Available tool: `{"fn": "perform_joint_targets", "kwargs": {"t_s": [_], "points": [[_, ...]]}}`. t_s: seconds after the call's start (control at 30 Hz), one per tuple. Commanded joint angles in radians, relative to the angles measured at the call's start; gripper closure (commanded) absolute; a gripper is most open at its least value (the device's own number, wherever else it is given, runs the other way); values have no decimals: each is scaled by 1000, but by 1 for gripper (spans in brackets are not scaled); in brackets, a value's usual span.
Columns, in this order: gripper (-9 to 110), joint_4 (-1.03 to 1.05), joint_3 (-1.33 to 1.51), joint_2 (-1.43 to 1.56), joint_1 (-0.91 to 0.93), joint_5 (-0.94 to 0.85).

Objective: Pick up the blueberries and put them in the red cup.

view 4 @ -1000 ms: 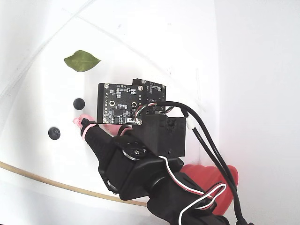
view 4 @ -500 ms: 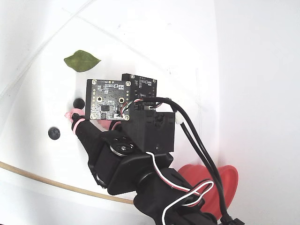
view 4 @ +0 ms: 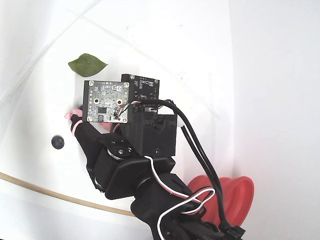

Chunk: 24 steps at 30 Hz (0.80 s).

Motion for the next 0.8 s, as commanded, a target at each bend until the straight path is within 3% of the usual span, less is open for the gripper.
{"fn": "perform_joint_targets", "kwargs": {"t_s": [0.0, 0.77], "points": [[82, -32, -37, 3, -17, -18], [82, -81, -98, -106, 18, -46]]}}
